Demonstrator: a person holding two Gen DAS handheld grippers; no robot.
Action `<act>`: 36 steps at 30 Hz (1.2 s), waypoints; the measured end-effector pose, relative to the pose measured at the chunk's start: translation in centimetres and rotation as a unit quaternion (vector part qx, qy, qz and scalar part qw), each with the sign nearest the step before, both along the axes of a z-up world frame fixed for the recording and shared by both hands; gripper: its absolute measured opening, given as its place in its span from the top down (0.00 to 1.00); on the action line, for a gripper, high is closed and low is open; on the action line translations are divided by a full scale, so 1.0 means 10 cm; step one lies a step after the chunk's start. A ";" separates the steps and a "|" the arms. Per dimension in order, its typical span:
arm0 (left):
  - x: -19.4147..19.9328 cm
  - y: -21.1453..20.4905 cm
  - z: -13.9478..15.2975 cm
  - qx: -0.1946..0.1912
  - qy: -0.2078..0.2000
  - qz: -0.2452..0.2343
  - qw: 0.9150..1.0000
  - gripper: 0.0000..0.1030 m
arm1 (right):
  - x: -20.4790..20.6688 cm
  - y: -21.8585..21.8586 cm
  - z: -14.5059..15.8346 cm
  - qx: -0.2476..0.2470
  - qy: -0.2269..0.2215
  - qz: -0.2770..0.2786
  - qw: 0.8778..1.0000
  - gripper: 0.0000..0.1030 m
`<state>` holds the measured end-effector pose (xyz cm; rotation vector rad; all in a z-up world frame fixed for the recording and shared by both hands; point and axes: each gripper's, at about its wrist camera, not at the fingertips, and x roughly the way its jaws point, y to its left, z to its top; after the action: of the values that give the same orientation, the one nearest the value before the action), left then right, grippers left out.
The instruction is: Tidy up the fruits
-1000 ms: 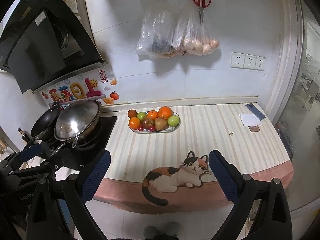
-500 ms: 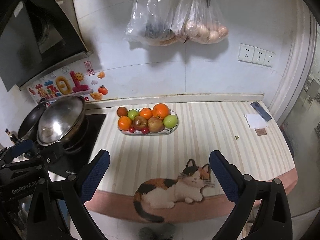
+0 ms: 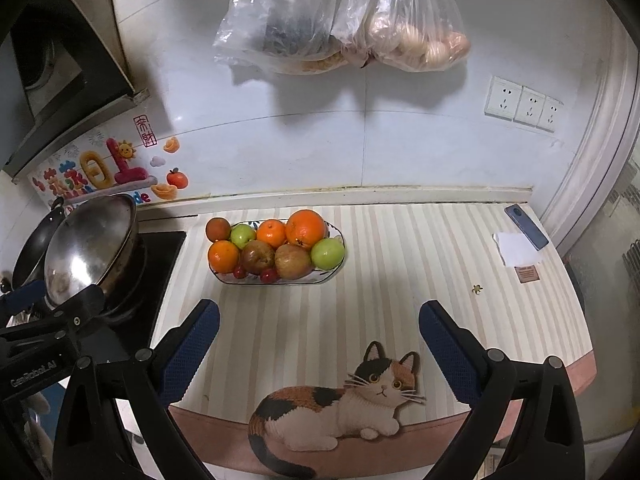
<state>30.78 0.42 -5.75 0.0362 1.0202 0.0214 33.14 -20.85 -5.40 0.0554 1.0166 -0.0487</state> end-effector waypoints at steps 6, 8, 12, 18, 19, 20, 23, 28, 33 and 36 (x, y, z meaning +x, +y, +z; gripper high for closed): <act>0.08 -0.06 -0.03 -0.006 0.003 -0.002 1.000 0.00 | 0.05 -0.04 -0.01 0.001 0.001 -0.003 1.000 0.01; 0.10 -0.07 -0.03 -0.007 0.004 -0.003 1.000 0.00 | 0.05 -0.05 -0.01 0.000 0.002 -0.004 1.000 0.01; 0.10 -0.09 -0.02 -0.011 0.006 -0.003 1.000 0.00 | 0.07 -0.08 -0.02 0.001 0.003 -0.007 1.000 0.01; 0.09 -0.08 -0.04 -0.014 0.012 -0.001 1.000 0.00 | 0.07 -0.10 -0.04 0.001 0.004 -0.006 1.000 0.01; 0.09 -0.07 -0.05 -0.015 0.013 -0.001 1.000 0.00 | 0.07 -0.10 -0.04 0.001 0.005 -0.006 1.000 0.01; 0.08 -0.07 -0.05 -0.015 0.014 0.000 1.000 0.00 | 0.07 -0.10 -0.04 0.001 0.005 -0.005 1.000 0.01; 0.07 -0.06 -0.05 -0.016 0.015 0.001 1.000 0.00 | 0.06 -0.07 -0.03 0.000 0.005 -0.001 1.000 0.01; 0.05 -0.07 -0.05 -0.014 0.012 -0.001 1.000 0.00 | 0.06 -0.07 -0.03 0.000 0.004 0.000 1.000 0.01; 0.03 -0.10 -0.03 -0.014 0.010 -0.001 1.000 0.00 | 0.05 -0.05 -0.04 -0.002 0.007 0.002 1.000 0.01; 0.02 -0.10 -0.03 -0.014 0.011 0.000 1.000 0.00 | 0.02 -0.04 -0.04 -0.001 0.009 0.003 1.000 0.01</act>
<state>30.95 -0.55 -6.04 0.0103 1.0416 0.0074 33.35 -21.23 -5.77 0.0505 1.0350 -0.0446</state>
